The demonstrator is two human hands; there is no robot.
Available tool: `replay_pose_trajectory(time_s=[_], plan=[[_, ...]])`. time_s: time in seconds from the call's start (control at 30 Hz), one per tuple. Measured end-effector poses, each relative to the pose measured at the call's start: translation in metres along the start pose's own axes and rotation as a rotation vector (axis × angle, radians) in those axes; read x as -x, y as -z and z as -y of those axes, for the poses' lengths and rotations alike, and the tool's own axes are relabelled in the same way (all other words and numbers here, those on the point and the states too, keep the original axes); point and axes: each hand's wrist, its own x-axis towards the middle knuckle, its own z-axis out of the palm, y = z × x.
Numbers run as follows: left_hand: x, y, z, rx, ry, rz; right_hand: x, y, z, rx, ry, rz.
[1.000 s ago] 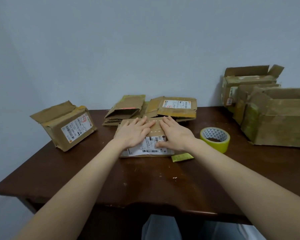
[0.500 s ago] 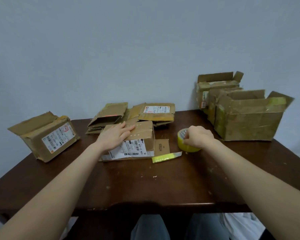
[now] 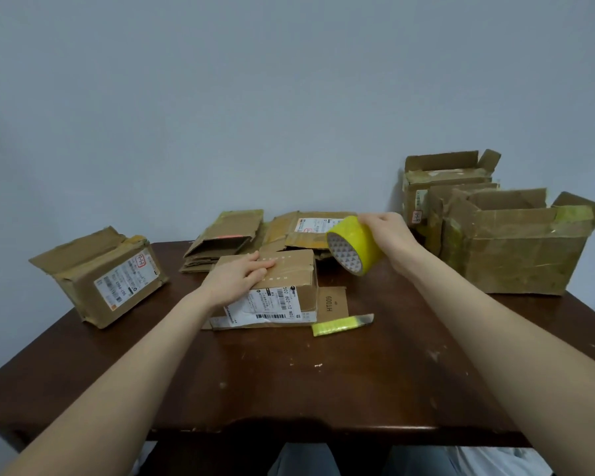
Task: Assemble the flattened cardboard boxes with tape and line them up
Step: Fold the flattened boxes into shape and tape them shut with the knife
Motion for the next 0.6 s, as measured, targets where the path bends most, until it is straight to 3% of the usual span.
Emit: replay_pose_trajectory(time_s=[0.13, 0.2, 0.3, 0.37, 0.47, 0.6], plan=[[-0.002, 0.001, 0.003, 0.069, 0.004, 0.025, -0.008, -0.044, 0.052, 0.029, 0.120, 0.086], [-0.005, 0.003, 0.005, 0.219, 0.058, -0.014, -0.014, -0.070, 0.069, 0.109, 0.179, 0.196], [0.000, 0.010, 0.004, 0.833, 0.184, -0.104, -0.018, -0.110, 0.074, 0.440, 0.203, 0.317], [0.005, 0.014, 0.005, 1.188, 0.249, -0.206, -0.020, -0.129, 0.069, 0.539, 0.185, 0.345], [0.012, 0.017, 0.006, 1.299, 0.238, -0.350, -0.021, -0.144, 0.069, 0.518, 0.148, 0.388], [0.007, 0.020, -0.004, 1.353, 0.287, -0.437, -0.017, -0.156, 0.079, 0.683, 0.196, 0.349]])
